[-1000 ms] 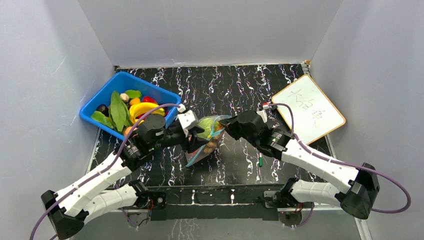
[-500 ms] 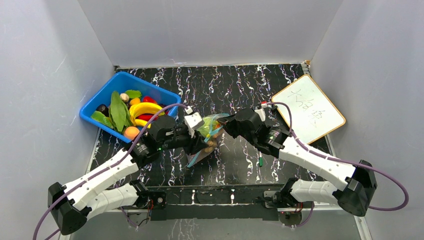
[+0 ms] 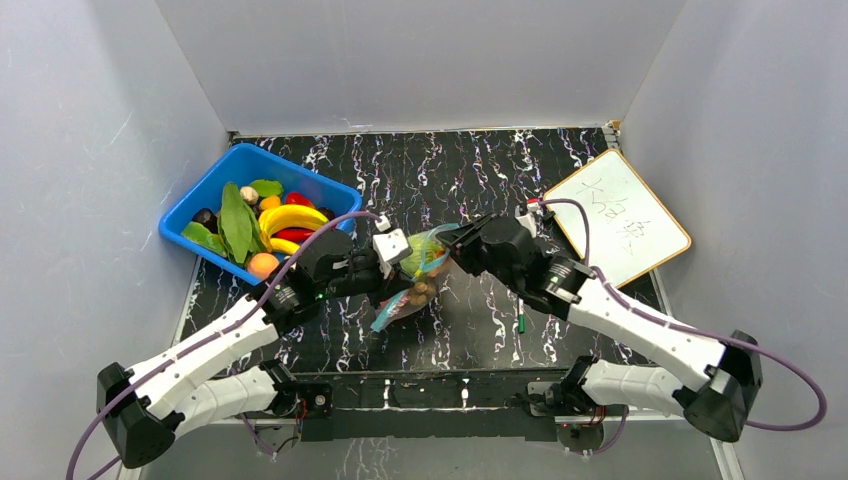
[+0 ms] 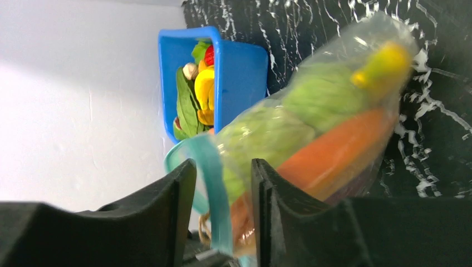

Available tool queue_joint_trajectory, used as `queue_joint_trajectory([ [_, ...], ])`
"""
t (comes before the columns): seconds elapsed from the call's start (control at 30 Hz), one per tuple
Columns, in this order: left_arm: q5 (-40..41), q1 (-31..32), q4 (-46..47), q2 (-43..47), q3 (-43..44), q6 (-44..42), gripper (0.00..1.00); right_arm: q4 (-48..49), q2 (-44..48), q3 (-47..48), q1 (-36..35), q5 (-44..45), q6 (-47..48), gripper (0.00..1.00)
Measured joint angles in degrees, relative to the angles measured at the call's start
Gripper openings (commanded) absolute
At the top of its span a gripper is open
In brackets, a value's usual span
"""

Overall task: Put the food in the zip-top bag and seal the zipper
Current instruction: Zip the zipper food storage bag at the center of the board.

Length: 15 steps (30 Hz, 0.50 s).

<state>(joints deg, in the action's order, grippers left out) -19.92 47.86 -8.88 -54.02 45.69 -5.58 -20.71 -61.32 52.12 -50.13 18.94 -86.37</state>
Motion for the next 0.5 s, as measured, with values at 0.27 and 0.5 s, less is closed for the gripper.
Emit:
queue_joint_trajectory([
  [0.27,-1.2,0.0,-6.1,0.0,7.4,-6.6,0.0,2.9,17.0,-1.0,0.0,-5.9,39.8,0.55],
  [0.5,-6.1,0.0,-7.9,0.2,7.5,-12.5,0.0,1.0,15.9,10.4,0.0,-24.1,78.4,0.59],
])
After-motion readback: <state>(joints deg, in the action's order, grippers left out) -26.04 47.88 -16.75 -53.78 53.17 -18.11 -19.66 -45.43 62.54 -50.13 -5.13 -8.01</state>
